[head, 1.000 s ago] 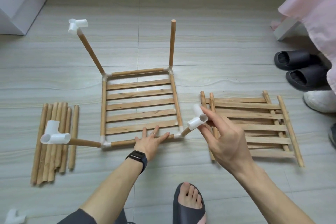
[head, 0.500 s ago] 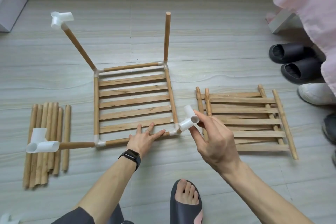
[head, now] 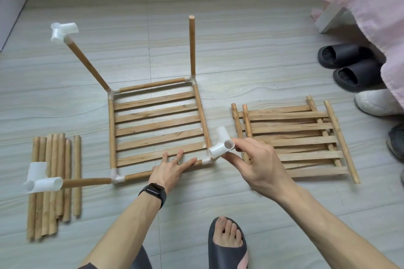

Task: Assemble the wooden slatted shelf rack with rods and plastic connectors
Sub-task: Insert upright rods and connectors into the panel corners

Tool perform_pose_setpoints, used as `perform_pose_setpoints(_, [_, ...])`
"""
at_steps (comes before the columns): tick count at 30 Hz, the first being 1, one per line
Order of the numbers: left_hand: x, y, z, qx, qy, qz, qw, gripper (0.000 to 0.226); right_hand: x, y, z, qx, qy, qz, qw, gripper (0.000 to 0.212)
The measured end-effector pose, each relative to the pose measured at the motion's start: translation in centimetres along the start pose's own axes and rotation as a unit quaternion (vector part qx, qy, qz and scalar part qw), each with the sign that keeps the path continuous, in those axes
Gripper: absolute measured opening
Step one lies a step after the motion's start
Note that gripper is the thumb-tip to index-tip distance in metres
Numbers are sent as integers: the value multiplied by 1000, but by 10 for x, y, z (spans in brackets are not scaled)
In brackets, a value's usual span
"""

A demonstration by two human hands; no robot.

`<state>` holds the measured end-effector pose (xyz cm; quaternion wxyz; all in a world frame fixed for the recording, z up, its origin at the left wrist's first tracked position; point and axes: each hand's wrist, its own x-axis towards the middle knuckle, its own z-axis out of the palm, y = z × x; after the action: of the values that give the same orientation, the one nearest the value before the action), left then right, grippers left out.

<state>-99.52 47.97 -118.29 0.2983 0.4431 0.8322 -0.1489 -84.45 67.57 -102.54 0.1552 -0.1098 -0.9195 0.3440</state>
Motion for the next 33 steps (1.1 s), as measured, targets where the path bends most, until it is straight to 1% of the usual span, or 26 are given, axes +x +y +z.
perform_pose_setpoints(2, [1, 0, 2, 4, 2, -2, 1000, 89, 1, 2, 6, -36, 37, -34, 998, 21])
perform_pose_setpoints(5, [2, 2, 5, 11, 6, -4, 1000, 90, -5, 4, 17, -57, 91, -67, 992, 17])
perform_pose_setpoints(7, [3, 2, 5, 14, 9, -4, 1000, 91, -9, 5, 22, -51, 125, -67, 989, 17])
perform_pose_setpoints(9, [2, 2, 4, 13, 7, -3, 1000, 91, -10, 4, 25, -42, 143, -55, 987, 20])
perform_pose_setpoints(12, [2, 1, 2, 6, 4, -2, 1000, 88, -6, 3, 25, -36, 130, -36, 990, 20])
perform_pose_setpoints(17, [1, 0, 3, 1, 7, -6, 1000, 88, -4, 3, 19, -38, 65, -52, 996, 15])
perform_pose_setpoints(24, [1, 2, 5, 14, 12, -5, 1000, 90, -8, 5, 12, -17, -1, -55, 998, 24])
perform_pose_setpoints(26, [1, 2, 6, 11, 15, -7, 1000, 90, -10, 3, 13, -14, 13, -41, 999, 25])
perform_pose_setpoints(27, [2, 1, 6, 10, 17, -6, 1000, 90, -11, 0, 13, -1, 27, -23, 999, 31])
perform_pose_setpoints(29, [2, 0, 4, 7, 15, -3, 1000, 86, -9, -10, 14, 39, 49, 7, 998, 61])
perform_pose_setpoints(30, [2, 0, 4, 7, 13, -1, 1000, 84, -8, -12, 14, 36, 62, -8, 997, 70])
perform_pose_setpoints(31, [2, -1, 3, 6, 11, 0, 1000, 82, -5, -14, 13, 19, 75, -40, 996, 69])
perform_pose_setpoints(33, [1, -1, 2, 7, 10, -1, 1000, 84, 2, -13, 10, -27, 86, -98, 991, 47])
